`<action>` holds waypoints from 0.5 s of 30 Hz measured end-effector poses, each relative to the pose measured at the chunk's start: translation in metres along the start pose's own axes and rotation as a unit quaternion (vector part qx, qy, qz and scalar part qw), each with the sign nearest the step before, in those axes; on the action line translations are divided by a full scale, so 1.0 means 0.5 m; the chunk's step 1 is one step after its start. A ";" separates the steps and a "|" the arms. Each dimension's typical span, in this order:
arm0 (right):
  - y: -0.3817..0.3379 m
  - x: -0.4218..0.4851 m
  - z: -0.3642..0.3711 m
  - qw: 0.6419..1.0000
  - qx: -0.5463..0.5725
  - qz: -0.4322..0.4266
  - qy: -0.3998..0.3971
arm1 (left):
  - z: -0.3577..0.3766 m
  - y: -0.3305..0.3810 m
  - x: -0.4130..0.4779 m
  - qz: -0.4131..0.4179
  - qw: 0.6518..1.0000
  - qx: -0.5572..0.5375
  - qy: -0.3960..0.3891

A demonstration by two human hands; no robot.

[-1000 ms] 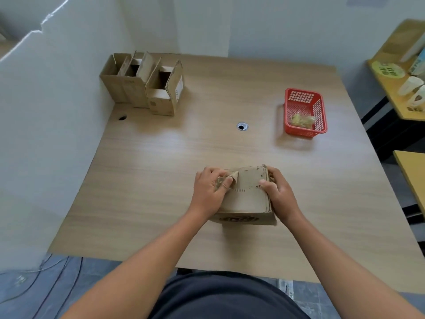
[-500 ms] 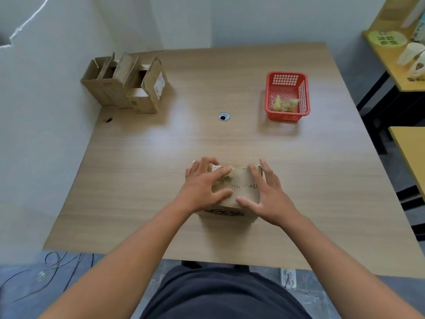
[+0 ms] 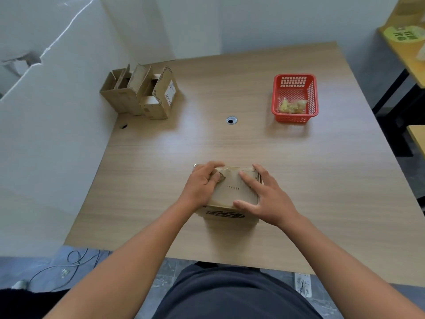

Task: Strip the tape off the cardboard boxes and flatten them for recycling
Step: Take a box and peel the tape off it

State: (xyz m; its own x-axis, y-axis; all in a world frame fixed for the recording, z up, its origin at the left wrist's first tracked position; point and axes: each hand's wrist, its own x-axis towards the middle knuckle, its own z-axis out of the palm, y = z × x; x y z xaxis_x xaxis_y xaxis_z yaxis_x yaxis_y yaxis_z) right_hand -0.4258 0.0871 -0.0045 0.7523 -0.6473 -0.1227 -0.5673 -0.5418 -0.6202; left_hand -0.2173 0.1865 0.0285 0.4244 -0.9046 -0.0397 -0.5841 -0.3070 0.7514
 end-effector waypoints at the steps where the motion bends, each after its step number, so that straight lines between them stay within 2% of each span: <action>1: -0.002 0.001 0.000 1.000 -0.006 0.000 0.000 | -0.004 -0.001 -0.001 0.009 1.000 0.015 -0.026; 4: -0.005 0.003 -0.003 1.000 -0.024 0.003 0.000 | -0.017 -0.013 -0.001 0.070 0.988 0.106 -0.090; 8: -0.009 0.005 -0.008 0.999 -0.047 0.009 -0.008 | -0.047 -0.028 0.014 0.112 0.976 0.141 -0.124; 11: -0.014 0.007 -0.007 0.998 -0.057 0.017 -0.006 | -0.046 -0.032 0.022 0.146 0.976 0.146 -0.070; 15: -0.021 0.007 -0.004 0.997 -0.065 0.028 0.002 | -0.018 -0.034 0.003 0.151 0.980 0.110 0.074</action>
State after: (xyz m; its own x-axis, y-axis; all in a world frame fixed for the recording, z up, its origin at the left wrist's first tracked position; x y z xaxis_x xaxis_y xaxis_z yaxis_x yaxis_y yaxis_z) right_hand -0.4180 0.0892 0.0032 0.7171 -0.6802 -0.1520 -0.6473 -0.5692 -0.5070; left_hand -0.2002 0.1929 0.0216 0.2956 -0.9165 0.2696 -0.8267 -0.1040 0.5530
